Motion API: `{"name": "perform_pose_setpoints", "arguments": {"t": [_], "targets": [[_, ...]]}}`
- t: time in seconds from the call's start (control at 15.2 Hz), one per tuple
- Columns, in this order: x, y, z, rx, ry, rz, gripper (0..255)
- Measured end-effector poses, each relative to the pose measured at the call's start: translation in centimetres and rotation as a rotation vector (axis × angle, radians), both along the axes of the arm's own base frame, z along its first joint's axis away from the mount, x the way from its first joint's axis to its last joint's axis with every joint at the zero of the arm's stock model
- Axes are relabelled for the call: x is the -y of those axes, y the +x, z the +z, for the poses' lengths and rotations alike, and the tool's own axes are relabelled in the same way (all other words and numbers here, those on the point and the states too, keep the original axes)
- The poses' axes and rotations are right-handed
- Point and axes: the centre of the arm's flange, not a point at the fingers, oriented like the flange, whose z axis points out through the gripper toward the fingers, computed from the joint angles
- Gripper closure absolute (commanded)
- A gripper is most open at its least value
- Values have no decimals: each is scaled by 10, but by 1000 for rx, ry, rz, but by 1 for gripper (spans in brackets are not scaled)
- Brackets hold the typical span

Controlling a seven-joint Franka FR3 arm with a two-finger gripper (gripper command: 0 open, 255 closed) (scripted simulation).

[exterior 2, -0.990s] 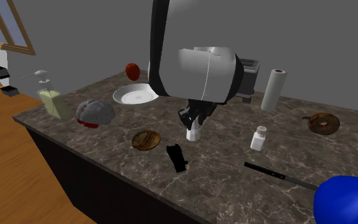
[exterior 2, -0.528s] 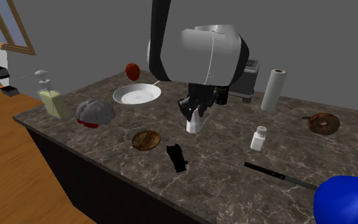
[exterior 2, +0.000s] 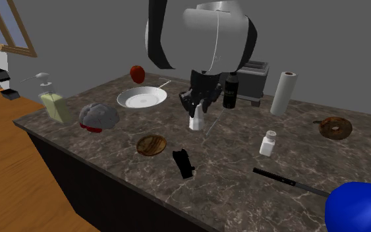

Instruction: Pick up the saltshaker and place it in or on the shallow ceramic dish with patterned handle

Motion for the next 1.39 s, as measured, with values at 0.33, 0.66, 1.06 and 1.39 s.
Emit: {"name": "perform_pose_setpoints", "arguments": {"t": [0.33,0.66,1.06,1.39], "targets": [[-57,26,9,-1,0,1,255],[-116,58,12,0,-1,1,255],[-150,74,-7,-1,0,0,255],[-151,73,-34,-1,0,0,255]]}}
